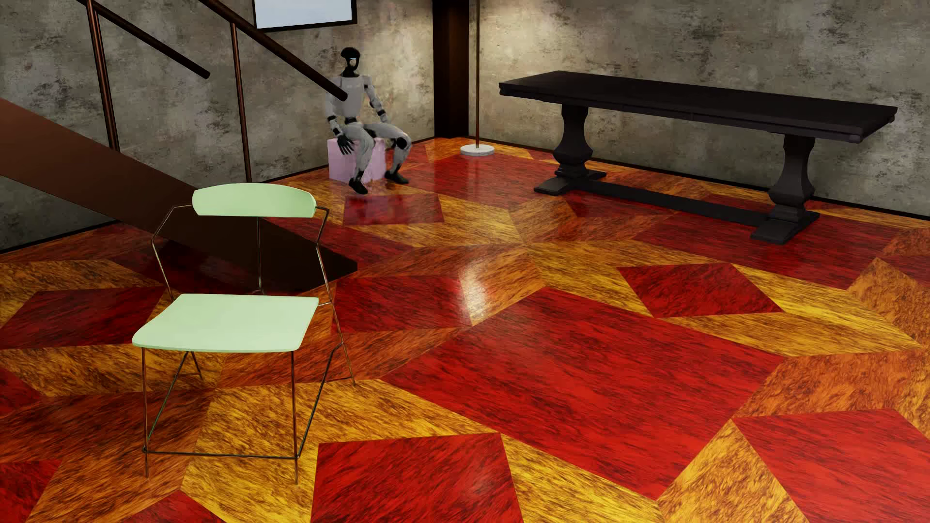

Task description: Rise from the light pink box

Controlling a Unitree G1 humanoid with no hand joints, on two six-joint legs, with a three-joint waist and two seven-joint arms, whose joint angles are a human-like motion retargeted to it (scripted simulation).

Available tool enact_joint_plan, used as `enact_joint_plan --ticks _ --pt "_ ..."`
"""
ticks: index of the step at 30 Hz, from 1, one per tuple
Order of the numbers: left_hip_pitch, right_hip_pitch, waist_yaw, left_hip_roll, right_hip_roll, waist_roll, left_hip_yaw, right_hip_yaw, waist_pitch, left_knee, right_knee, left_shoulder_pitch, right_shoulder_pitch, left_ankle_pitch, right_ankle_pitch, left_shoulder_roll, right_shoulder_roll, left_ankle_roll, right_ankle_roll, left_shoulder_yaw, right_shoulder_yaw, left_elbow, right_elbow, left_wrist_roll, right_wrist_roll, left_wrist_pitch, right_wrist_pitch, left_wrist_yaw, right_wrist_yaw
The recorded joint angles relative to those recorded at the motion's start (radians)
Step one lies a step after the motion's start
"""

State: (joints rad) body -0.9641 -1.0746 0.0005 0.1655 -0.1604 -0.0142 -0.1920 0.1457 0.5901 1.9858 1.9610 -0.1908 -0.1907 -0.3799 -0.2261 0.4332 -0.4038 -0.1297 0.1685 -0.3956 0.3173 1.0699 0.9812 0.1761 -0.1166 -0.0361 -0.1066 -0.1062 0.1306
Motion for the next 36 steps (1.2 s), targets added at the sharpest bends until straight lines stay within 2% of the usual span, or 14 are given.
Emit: enact_joint_plan --ticks 1,3,7,11,16,19,21,23,26,27,28,33,34,36 --pt "0.004 -0.001 -0.001 -0.003 0.004 0.001 0.001 0.000 -0.006 -0.001 0.000 0.040 0.018 0.001 0.003 -0.006 0.006 0.004 -0.002 0.020 0.010 0.024 0.046 0.044 -0.058 -0.010 -0.017 -0.024 0.040" --pt "0.009 0.006 -0.001 -0.012 0.003 0.004 0.001 0.000 -0.009 -0.004 -0.004 0.112 0.075 0.007 0.006 -0.025 0.029 0.009 -0.003 0.054 0.004 0.049 0.091 0.060 -0.123 -0.011 -0.030 -0.043 0.077" --pt "0.023 0.024 -0.002 -0.007 0.004 0.001 0.002 -0.003 -0.009 -0.010 -0.012 0.208 0.162 0.014 0.015 -0.060 0.071 0.010 -0.002 0.104 -0.038 0.034 0.105 0.007 -0.093 0.011 -0.004 -0.037 0.077" --pt "0.040 0.043 -0.002 -0.008 0.002 0.000 0.003 -0.003 -0.015 -0.010 -0.014 0.232 0.193 0.013 0.016 -0.086 0.089 0.012 -0.001 0.076 -0.036 -0.042 0.042 0.038 -0.084 -0.011 -0.015 -0.059 0.082" --pt "0.047 0.056 0.000 -0.011 0.010 -0.004 0.002 -0.004 -0.021 -0.006 -0.015 0.199 0.174 0.012 0.014 -0.081 0.089 0.019 -0.003 0.056 -0.027 -0.092 0.031 0.012 -0.065 -0.021 -0.017 -0.048 0.062" --pt "0.046 0.059 0.001 -0.015 0.008 -0.006 0.000 -0.004 -0.023 -0.004 -0.015 0.192 0.194 0.013 0.015 -0.042 0.053 0.021 -0.003 0.079 -0.072 -0.157 -0.059 -0.092 0.032 0.007 -0.002 0.043 -0.015" --pt "0.047 0.061 0.001 -0.014 0.006 -0.010 -0.004 0.000 -0.019 -0.002 -0.014 0.196 0.208 0.015 0.017 0.022 0.008 0.013 0.000 0.084 -0.111 -0.331 -0.213 -0.146 0.130 0.005 -0.002 0.144 -0.112" --pt "0.043 0.056 0.001 -0.016 0.003 -0.009 0.000 -0.005 -0.013 0.000 -0.019 0.147 0.178 -0.025 0.027 0.102 -0.044 0.039 0.012 0.052 -0.121 -0.521 -0.402 -0.167 0.176 -0.006 -0.024 0.243 -0.203" --pt "0.035 0.036 0.002 -0.024 -0.013 -0.010 -0.006 -0.005 0.005 0.011 -0.012 -0.036 0.065 -0.074 0.052 0.227 -0.156 0.052 0.033 -0.099 -0.066 -0.736 -0.661 -0.104 0.188 -0.059 -0.082 0.356 -0.304" --pt "0.030 0.030 0.002 -0.028 -0.018 -0.007 -0.006 -0.008 0.013 0.012 -0.012 -0.113 0.017 -0.081 0.059 0.278 -0.204 0.057 0.040 -0.171 -0.037 -0.801 -0.737 -0.077 0.175 -0.041 -0.076 0.348 -0.283" --pt "0.021 0.019 0.006 -0.023 -0.017 -0.010 -0.007 -0.008 0.023 0.013 -0.009 -0.221 -0.062 -0.078 0.060 0.312 -0.248 0.051 0.038 -0.262 0.031 -0.828 -0.774 -0.031 0.143 -0.099 -0.121 0.330 -0.278" --pt "-0.082 -0.061 0.004 -0.007 -0.022 -0.002 -0.026 -0.011 0.119 0.010 -0.009 -0.705 -0.531 -0.004 0.032 0.396 -0.436 0.006 0.052 -0.700 0.432 -0.910 -0.933 0.071 0.021 -0.169 -0.165 0.051 0.066" --pt "-0.117 -0.093 0.005 -0.003 -0.026 0.000 -0.031 -0.007 0.140 0.012 -0.007 -0.775 -0.611 -0.001 0.025 0.401 -0.454 -0.006 0.058 -0.765 0.502 -0.913 -0.930 0.085 0.038 -0.187 -0.167 0.065 0.039" --pt "-0.194 -0.167 0.003 -0.003 -0.040 0.006 -0.039 0.003 0.191 0.017 0.004 -0.866 -0.725 -0.002 0.013 0.414 -0.495 -0.027 0.074 -0.852 0.569 -0.931 -0.962 0.079 0.064 -0.202 -0.205 0.255 -0.083"
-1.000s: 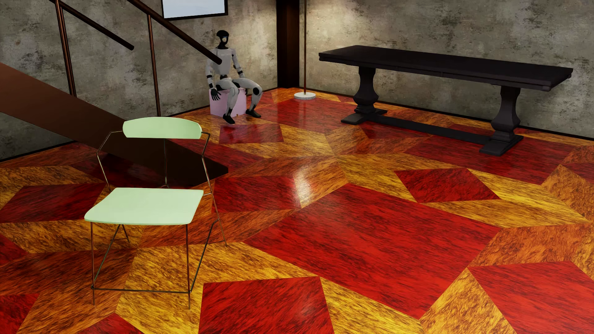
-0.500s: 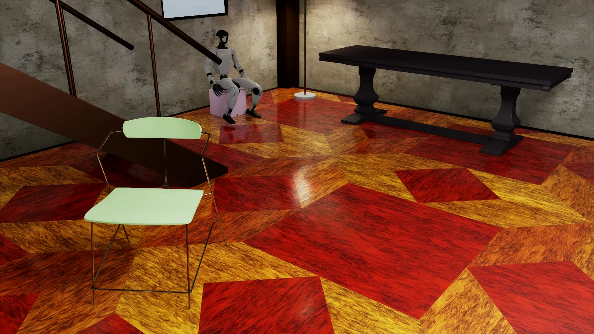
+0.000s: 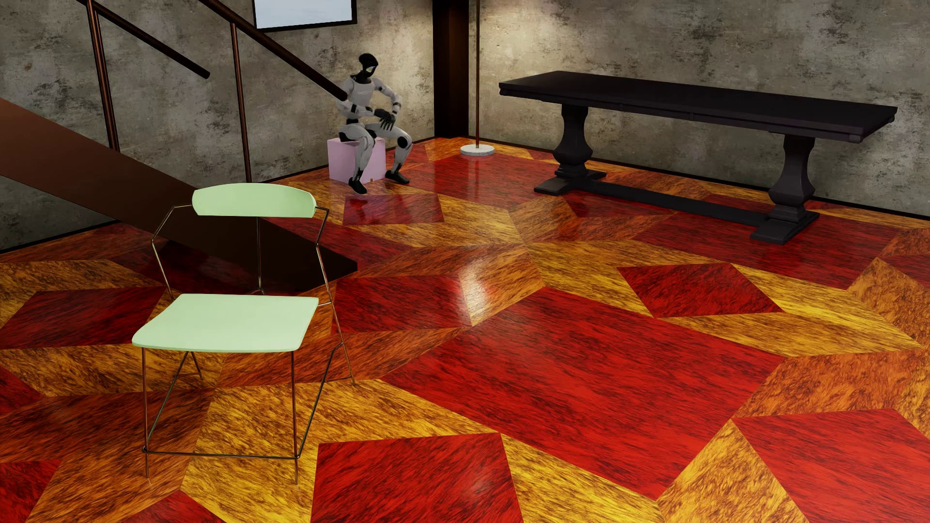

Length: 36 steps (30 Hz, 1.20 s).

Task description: Rise from the light pink box

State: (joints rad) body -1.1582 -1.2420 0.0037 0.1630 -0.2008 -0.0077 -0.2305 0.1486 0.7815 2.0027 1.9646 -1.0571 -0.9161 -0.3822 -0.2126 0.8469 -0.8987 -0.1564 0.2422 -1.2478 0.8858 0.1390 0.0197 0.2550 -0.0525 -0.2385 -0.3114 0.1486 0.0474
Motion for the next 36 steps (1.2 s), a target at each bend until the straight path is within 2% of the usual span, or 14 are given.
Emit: enact_joint_plan --ticks 2,5,10,14,17,21,23,24,26,28,29,33,34,36 --pt "-0.082 -0.086 0.001 0.002 -0.004 0.005 -0.010 0.016 0.045 0.010 0.016 -0.053 -0.071 -0.014 -0.019 0.058 -0.043 -0.020 0.012 -0.012 0.038 -0.084 -0.062 -0.038 0.038 -0.013 -0.022 0.116 -0.117" --pt "-0.198 -0.211 -0.002 -0.001 0.005 0.018 -0.014 0.034 0.088 0.013 0.027 -0.091 -0.150 -0.044 -0.052 0.134 -0.111 -0.037 0.015 -0.007 0.072 -0.172 -0.169 -0.051 0.063 -0.049 -0.060 0.245 -0.220" --pt "-0.245 -0.261 -0.009 -0.033 0.053 0.026 -0.008 0.029 0.111 -0.049 -0.034 -0.117 -0.202 -0.084 -0.109 0.151 -0.092 -0.006 -0.017 0.003 0.081 -0.208 -0.202 -0.040 0.049 -0.054 -0.063 0.253 -0.231" --pt "-0.145 -0.137 -0.008 -0.034 0.072 0.020 0.020 -0.005 0.078 -0.223 -0.211 -0.018 -0.090 -0.076 -0.123 0.057 0.016 0.019 -0.036 0.077 -0.002 -0.060 -0.048 0.005 -0.021 -0.045 -0.042 0.165 -0.165" --pt "0.011 0.043 -0.007 -0.032 0.097 0.015 0.057 -0.042 0.033 -0.456 -0.456 0.079 0.004 -0.035 -0.093 -0.101 0.177 0.043 -0.063 0.165 -0.066 0.185 0.186 0.080 -0.130 -0.056 -0.031 0.043 -0.065" --pt "0.291 0.354 -0.008 -0.037 0.129 0.010 0.124 -0.095 -0.072 -0.848 -0.864 0.219 0.127 0.087 0.017 -0.367 0.451 0.068 -0.107 0.285 -0.131 0.587 0.613 0.196 -0.292 -0.074 -0.009 -0.184 0.084" --pt "0.447 0.519 -0.005 -0.036 0.141 0.003 0.165 -0.121 -0.150 -1.046 -1.077 0.313 0.189 0.149 0.089 -0.460 0.560 0.075 -0.113 0.367 -0.156 0.704 0.781 0.212 -0.342 -0.054 0.029 -0.319 0.187" --pt "0.529 0.606 0.000 -0.040 0.150 -0.004 0.184 -0.132 -0.197 -1.145 -1.186 0.375 0.237 0.176 0.122 -0.492 0.591 0.086 -0.119 0.422 -0.180 0.735 0.828 0.181 -0.331 -0.011 0.066 -0.345 0.212" --pt "0.697 0.789 0.007 -0.057 0.168 -0.010 0.217 -0.155 -0.292 -1.325 -1.392 0.513 0.353 0.218 0.176 -0.532 0.614 0.114 -0.136 0.532 -0.248 0.777 0.884 0.093 -0.267 0.062 0.133 -0.317 0.198" --pt "0.854 0.962 0.008 -0.085 0.184 -0.015 0.250 -0.174 -0.389 -1.485 -1.576 0.646 0.467 0.251 0.219 -0.530 0.602 0.145 -0.153 0.621 -0.324 0.777 0.921 0.003 -0.187 0.095 0.168 -0.307 0.193" --pt "0.928 1.041 0.007 -0.093 0.191 -0.017 0.271 -0.185 -0.440 -1.558 -1.656 0.713 0.523 0.262 0.232 -0.521 0.591 0.150 -0.160 0.659 -0.355 0.761 0.931 -0.019 -0.161 0.100 0.173 -0.303 0.177" --pt "1.149 1.260 0.013 -0.114 0.202 -0.013 0.329 -0.223 -0.628 -1.786 -1.880 0.913 0.701 0.286 0.259 -0.478 0.557 0.155 -0.159 0.787 -0.476 0.738 0.993 -0.022 -0.127 0.062 0.153 -0.334 0.127" --pt "1.224 1.317 0.019 -0.114 0.199 -0.024 0.351 -0.231 -0.628 -1.840 -1.900 0.929 0.730 0.292 0.252 -0.473 0.554 0.145 -0.155 0.817 -0.511 0.770 1.011 -0.010 -0.113 0.053 0.148 -0.329 0.122" --pt "1.284 1.386 0.022 -0.114 0.200 -0.023 0.371 -0.242 -0.666 -1.853 -1.927 0.956 0.756 0.274 0.241 -0.484 0.573 0.145 -0.153 0.849 -0.539 0.882 1.120 -0.017 -0.097 0.078 0.166 -0.289 0.090"
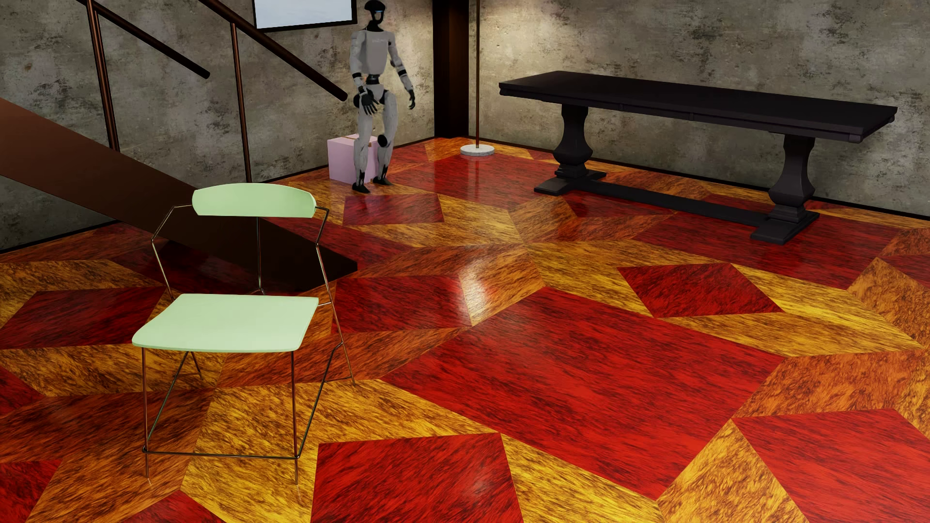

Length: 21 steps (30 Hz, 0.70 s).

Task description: Rise from the light pink box

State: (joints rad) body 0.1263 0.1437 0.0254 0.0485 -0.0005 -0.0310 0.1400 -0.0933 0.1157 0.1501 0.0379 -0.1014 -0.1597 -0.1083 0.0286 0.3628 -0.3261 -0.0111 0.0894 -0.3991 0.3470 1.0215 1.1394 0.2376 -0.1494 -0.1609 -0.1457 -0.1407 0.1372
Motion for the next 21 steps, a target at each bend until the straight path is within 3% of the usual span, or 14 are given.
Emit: enact_joint_plan --ticks 2,4,11,15,21 --pt "0.030 0.051 0.002 0.002 0.002 0.002 0.008 -0.011 -0.034 0.003 -0.030 0.001 0.017 -0.015 -0.004 -0.018 0.028 0.000 0.002 0.005 -0.028 0.129 0.107 -0.007 0.009 0.048 0.032 0.042 -0.032" --pt "0.044 0.072 0.007 0.007 0.001 0.001 0.009 -0.015 -0.062 0.006 -0.036 0.007 0.049 -0.024 -0.016 -0.017 0.049 -0.006 0.007 0.012 -0.058 0.190 0.151 0.006 0.011 0.063 0.047 0.054 -0.043" --pt "0.053 0.089 0.010 0.015 -0.004 -0.004 -0.013 -0.002 -0.115 0.009 -0.037 0.083 0.155 -0.036 -0.038 0.026 0.091 -0.005 0.010 0.050 -0.077 0.092 0.030 -0.003 -0.023 0.031 0.009 0.003 0.049" --pt "0.053 0.069 0.011 0.012 -0.009 -0.005 -0.052 0.014 -0.119 -0.002 -0.023 0.080 0.145 -0.060 -0.032 -0.010 0.097 -0.008 -0.002 0.046 -0.073 0.092 0.042 -0.014 -0.005 0.045 0.021 0.014 0.025" --pt "0.060 0.088 0.010 0.005 -0.001 -0.001 -0.018 0.003 -0.106 0.001 -0.039 0.094 0.124 -0.032 -0.031 -0.021 0.066 0.006 -0.004 0.036 -0.063 0.050 0.052 -0.002 0.007 0.026 0.018 -0.013 0.011"
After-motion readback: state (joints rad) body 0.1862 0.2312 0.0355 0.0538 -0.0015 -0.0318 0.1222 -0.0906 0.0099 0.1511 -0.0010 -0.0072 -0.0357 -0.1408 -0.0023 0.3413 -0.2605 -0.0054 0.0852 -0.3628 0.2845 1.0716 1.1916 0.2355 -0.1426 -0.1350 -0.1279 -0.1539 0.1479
